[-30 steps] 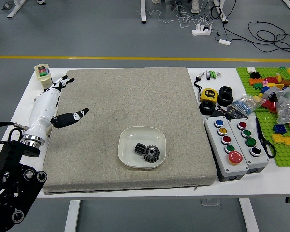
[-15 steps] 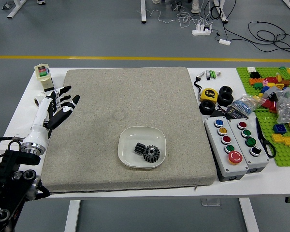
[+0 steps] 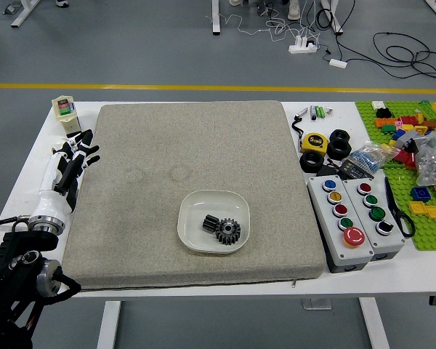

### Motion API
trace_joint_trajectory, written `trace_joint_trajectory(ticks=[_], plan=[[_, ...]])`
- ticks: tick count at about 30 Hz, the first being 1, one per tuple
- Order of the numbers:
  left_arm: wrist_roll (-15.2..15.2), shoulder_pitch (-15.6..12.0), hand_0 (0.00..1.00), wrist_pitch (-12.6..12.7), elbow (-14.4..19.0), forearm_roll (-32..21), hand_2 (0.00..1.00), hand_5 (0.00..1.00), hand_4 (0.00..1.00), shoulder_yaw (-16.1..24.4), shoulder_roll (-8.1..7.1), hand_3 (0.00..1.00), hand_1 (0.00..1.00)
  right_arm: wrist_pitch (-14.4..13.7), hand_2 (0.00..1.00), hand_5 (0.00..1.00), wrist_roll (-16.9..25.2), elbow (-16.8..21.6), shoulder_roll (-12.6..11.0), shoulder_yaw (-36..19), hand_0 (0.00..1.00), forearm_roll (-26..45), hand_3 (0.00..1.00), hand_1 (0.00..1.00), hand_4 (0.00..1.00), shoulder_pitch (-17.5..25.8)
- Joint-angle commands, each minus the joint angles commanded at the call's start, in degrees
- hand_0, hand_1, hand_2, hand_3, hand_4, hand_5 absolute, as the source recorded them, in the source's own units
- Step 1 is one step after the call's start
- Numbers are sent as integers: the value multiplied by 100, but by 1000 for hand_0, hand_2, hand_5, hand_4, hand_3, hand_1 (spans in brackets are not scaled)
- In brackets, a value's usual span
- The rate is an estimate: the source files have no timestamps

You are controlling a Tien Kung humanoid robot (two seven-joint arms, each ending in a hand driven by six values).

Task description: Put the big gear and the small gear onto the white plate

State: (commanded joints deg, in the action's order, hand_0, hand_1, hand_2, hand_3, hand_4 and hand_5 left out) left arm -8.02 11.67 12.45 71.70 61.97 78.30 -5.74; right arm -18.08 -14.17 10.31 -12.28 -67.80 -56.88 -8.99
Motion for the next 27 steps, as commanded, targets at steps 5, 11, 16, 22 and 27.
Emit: trace_joint_trajectory(ticks=[5, 11, 16, 22, 27], plan=[[-20, 5, 769, 9, 1, -2, 901, 725, 823, 3, 1, 835, 806, -9, 701, 656, 0, 0, 5, 0, 604, 16, 552, 611, 757, 2], [-45, -4, 771, 13, -6, -14, 902, 737, 823, 8, -5, 836, 806, -14, 700, 656, 2, 0, 9, 9, 604, 26, 552, 612, 757, 10], [-40, -34, 773, 5, -23, -16, 904, 745, 823, 10, -7, 837, 808, -19, 701, 656, -3, 0, 17, 10, 605, 26, 552, 613, 756, 32], [-46, -35, 775, -13, -27, -23, 905, 744, 822, -5, -4, 837, 807, -18, 702, 657, -9, 0, 22, 8, 605, 6, 551, 612, 756, 52], [-42, -48, 776, -14, -30, -19, 905, 746, 822, -15, -7, 839, 809, -14, 702, 658, -8, 0, 22, 4, 604, -1, 551, 612, 755, 58]])
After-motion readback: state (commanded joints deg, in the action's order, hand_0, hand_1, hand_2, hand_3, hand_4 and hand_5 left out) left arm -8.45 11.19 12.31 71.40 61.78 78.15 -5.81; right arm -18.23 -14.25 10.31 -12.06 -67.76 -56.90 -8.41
